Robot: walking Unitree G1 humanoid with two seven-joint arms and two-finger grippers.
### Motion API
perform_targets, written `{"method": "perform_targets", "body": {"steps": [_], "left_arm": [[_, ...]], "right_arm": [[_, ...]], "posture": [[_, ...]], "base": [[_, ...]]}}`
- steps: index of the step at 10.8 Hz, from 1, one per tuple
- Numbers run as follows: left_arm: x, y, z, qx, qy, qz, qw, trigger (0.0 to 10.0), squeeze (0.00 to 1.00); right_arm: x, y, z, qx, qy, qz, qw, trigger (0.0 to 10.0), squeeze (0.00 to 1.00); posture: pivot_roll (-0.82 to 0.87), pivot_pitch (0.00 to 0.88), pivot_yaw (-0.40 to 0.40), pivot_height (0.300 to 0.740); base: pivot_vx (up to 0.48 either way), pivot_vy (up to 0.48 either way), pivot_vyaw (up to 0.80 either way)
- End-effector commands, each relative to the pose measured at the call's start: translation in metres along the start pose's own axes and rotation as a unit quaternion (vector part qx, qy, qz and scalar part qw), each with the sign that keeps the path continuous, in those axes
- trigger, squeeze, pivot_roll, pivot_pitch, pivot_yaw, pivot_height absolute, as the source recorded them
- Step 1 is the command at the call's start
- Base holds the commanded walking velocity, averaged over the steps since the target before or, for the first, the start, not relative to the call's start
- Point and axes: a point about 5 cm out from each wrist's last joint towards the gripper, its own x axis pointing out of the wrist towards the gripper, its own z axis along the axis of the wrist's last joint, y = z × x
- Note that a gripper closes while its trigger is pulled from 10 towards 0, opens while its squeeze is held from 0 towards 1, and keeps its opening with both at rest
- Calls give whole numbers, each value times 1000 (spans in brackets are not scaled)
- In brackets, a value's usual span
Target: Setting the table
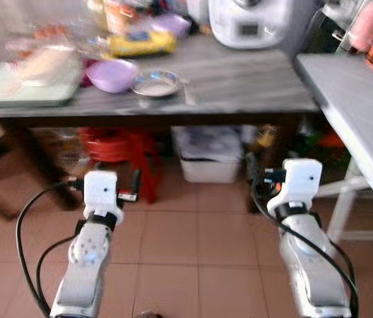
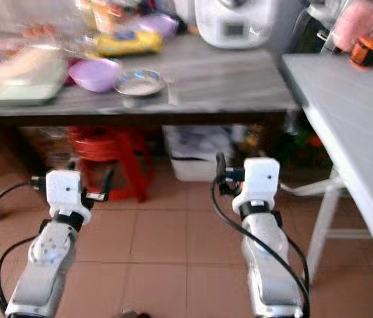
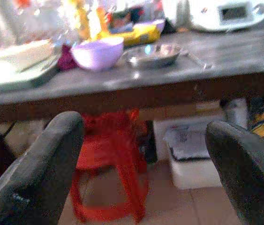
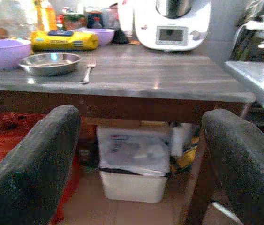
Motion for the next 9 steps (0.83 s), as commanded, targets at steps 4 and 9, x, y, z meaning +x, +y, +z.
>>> {"method": "perform_targets", "body": {"steps": [4,9], "left_arm": [[0,-7,3,4,-7,-21,1000,10000,0],[24,-32,10,-25,-28,-41,998,10000,0]], "right_arm": [[-1,0,1,2,-2,1,1000,10000,0],[-6,0,-7,1,13,3,1000,10000,0]], "posture": [[7,110,60,740],[-19,101,49,740]], "base": [[0,0,0],[0,0,0]]}}
